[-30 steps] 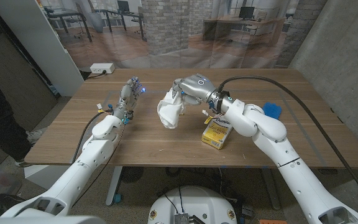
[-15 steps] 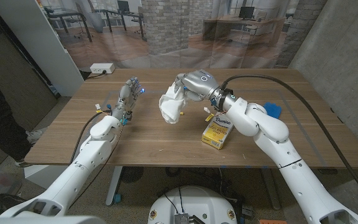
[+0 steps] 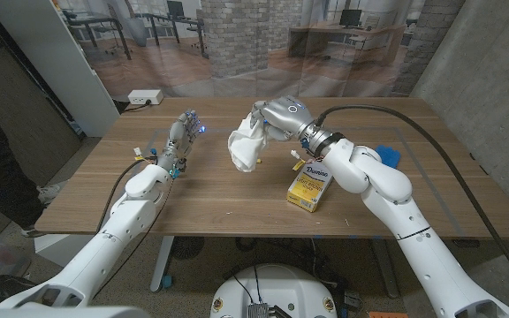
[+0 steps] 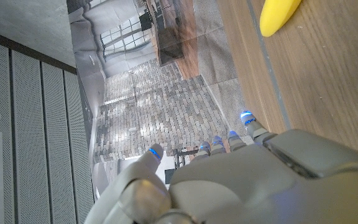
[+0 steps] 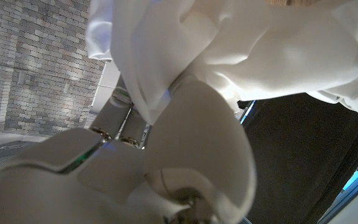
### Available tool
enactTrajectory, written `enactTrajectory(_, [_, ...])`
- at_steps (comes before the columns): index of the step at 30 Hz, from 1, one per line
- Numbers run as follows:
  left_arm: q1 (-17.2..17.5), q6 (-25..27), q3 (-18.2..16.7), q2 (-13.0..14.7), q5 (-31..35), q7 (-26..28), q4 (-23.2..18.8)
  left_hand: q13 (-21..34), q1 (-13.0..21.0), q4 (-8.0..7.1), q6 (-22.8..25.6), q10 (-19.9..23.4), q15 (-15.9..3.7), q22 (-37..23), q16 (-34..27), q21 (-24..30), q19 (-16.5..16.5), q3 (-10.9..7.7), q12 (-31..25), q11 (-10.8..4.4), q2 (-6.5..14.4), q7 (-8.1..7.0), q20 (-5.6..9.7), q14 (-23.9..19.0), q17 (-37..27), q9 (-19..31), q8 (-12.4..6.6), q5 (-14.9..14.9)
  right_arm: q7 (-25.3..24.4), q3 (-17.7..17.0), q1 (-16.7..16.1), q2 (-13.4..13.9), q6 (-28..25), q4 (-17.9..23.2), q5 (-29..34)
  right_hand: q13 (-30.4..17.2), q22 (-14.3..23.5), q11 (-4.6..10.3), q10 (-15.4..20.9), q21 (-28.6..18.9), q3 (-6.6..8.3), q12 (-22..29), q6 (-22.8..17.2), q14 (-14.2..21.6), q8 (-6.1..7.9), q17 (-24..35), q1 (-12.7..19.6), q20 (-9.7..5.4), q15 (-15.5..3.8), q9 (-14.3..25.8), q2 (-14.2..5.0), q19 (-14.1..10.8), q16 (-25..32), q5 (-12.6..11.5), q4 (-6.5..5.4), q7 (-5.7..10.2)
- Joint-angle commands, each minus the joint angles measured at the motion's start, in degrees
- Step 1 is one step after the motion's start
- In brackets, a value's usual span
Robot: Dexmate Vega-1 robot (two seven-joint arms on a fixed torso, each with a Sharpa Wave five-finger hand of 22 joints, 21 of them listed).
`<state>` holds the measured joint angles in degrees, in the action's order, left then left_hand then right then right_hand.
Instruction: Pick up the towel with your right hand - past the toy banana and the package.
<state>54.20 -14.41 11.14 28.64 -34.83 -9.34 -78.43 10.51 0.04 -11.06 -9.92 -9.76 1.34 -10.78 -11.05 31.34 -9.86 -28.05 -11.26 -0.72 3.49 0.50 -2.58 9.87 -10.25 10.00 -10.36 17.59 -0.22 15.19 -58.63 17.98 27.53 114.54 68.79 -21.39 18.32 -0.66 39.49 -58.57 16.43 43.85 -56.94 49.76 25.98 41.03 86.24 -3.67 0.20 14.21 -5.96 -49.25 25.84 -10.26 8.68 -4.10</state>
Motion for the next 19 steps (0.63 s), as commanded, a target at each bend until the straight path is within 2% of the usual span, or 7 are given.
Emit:
enactTrajectory(1, [-2.0, 0.5, -0.2, 0.5, -0.6, -3.8, 3.6, 0.2, 0.3, 0.04, -8.4, -9.5, 0.25, -0.2, 0.0, 0.0, -8.1, 0.11, -0.2, 0.11, 6.9, -0.38, -0.32, 11.1, -0.2, 0.1, -0.17, 0.2, -2.3, 1.2, 0.5, -1.2, -2.1, -1.3, 2.8, -0.2, -0.1, -0.90, 1.2, -0.6, 0.40, 0.5, -0.7, 10.1, -0.34, 0.2, 0.8, -8.50, -13.03, 0.1, -1.24, 3.0, -0.3, -0.3, -0.08, 0.03])
enactTrajectory(7, [-4.0, 0.5, -0.6, 0.5, -1.1, -8.5, 7.7, 0.2, 0.3, 0.04, -8.5, -9.5, 0.25, -0.2, 0.0, -0.1, -8.1, 0.12, -0.1, 0.08, 6.9, -0.41, -0.32, 11.1, -0.2, 0.1, -0.16, 0.2, -1.7, 3.1, 0.3, -2.9, -5.3, -1.0, 5.7, -0.2, -0.3, -0.75, 1.2, -1.0, 0.45, 0.5, -0.7, 10.2, -0.44, 0.4, 0.8, -8.50, -13.06, 0.3, -1.25, 3.3, -0.5, -0.3, -0.09, 0.11])
enactTrajectory(13, [-6.8, 0.4, -0.8, 0.2, -0.7, -14.0, 13.4, 0.2, 0.3, 0.03, -8.5, -9.6, 0.28, -0.2, 0.0, -0.1, -8.2, 0.13, -0.1, 0.15, 6.9, -0.35, -0.28, 11.2, -0.2, 0.1, -0.14, 0.2, 0.0, 5.5, -1.3, -4.9, -9.4, 1.1, 9.3, -0.2, -0.6, -0.72, 1.1, -1.4, 0.50, 0.5, -0.7, 10.3, -0.57, 0.6, 0.8, -8.48, -13.09, 0.4, -1.24, 3.5, -0.7, -0.3, -0.08, 0.05])
enactTrajectory(16, [-7.2, 0.7, -1.3, -0.5, -1.2, -16.3, 15.2, 0.2, 0.2, 0.02, -8.6, -9.7, 0.26, -0.2, 0.0, -0.2, -8.2, 0.15, -0.1, 0.24, 6.9, -0.34, -0.24, 11.2, -0.2, 0.1, -0.12, 0.2, 1.3, 6.4, -2.2, -5.4, -10.4, 2.3, 10.3, -0.2, -0.8, -0.85, 1.2, -1.7, 0.52, 0.5, -0.7, 10.3, -0.65, 0.7, 0.8, -8.48, -13.03, 0.5, -1.26, 3.6, -0.9, -0.3, -0.13, 0.02])
enactTrajectory(19, [-6.8, 0.6, -2.1, -0.8, -1.2, -17.0, 15.2, 0.2, 0.2, 0.01, -8.7, -9.8, 0.29, -0.2, 0.1, -0.2, -8.3, 0.17, 0.0, 0.33, 6.9, -0.31, -0.26, 11.4, -0.2, 0.1, -0.09, 0.2, 2.2, 6.8, -1.9, -5.8, -10.8, 2.6, 10.2, -0.3, -0.9, -0.70, 1.1, -1.9, 0.50, 0.5, -0.7, 10.2, -0.69, 0.8, 0.7, -8.48, -13.05, 0.6, -1.15, 3.7, -1.0, -0.3, -0.10, 0.02])
